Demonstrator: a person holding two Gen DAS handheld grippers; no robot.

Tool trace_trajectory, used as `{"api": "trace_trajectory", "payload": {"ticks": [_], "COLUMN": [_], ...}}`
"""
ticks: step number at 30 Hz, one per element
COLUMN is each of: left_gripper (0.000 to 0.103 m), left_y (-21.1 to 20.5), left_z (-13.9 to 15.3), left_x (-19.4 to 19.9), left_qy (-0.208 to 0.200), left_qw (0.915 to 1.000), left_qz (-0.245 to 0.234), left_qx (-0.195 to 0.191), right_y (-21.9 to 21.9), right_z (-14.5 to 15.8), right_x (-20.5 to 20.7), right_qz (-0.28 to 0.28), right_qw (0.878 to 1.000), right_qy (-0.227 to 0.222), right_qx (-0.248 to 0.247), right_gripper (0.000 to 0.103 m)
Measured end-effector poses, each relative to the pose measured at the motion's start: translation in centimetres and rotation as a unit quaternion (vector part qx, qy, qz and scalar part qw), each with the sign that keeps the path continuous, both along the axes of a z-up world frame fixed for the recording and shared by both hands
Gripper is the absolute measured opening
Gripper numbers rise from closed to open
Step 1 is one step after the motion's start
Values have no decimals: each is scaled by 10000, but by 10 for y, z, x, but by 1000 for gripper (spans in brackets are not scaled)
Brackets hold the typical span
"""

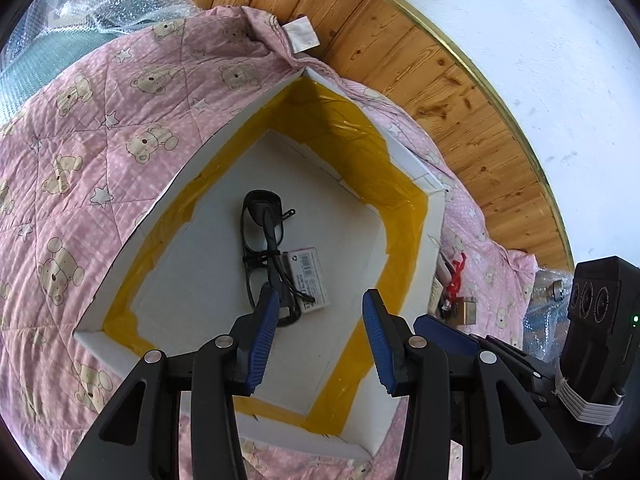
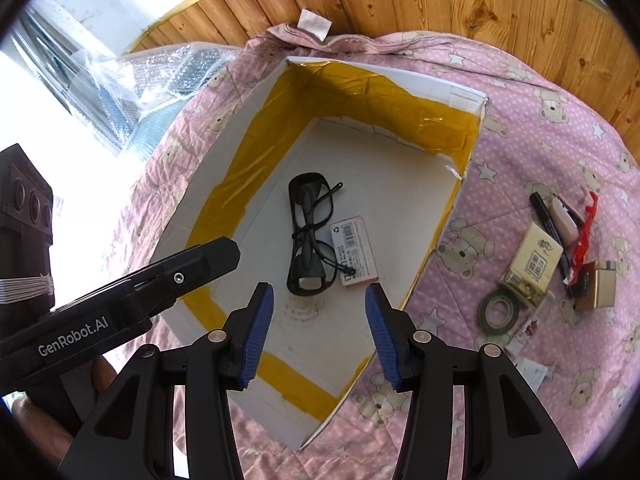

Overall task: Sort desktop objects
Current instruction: 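Move both open tools back toward the remaining items on the quilt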

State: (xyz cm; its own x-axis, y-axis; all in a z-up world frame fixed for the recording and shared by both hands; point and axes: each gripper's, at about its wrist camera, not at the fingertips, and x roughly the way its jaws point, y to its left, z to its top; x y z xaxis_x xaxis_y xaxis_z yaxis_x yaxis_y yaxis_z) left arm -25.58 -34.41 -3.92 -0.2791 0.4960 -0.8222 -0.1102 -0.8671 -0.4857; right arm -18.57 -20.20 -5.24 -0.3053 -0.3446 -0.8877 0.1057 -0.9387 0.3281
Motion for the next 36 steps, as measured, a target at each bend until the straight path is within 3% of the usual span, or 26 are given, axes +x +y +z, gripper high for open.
{"api": "trace_trajectory", "payload": {"ticks": [36], "left_gripper": [45], "left_y": [19], "left_z": [66], "left_x": [93], "left_qy": [549], "left_qw": [9961], "left_qz": [-570], "left_qx": [382], "right_y": [27], "right_z": [48], "right_x": [104], "right_qz": [-613], "right_qw": [9972], "right_qy": [406], "right_qx": [137], "right_gripper": [51]}}
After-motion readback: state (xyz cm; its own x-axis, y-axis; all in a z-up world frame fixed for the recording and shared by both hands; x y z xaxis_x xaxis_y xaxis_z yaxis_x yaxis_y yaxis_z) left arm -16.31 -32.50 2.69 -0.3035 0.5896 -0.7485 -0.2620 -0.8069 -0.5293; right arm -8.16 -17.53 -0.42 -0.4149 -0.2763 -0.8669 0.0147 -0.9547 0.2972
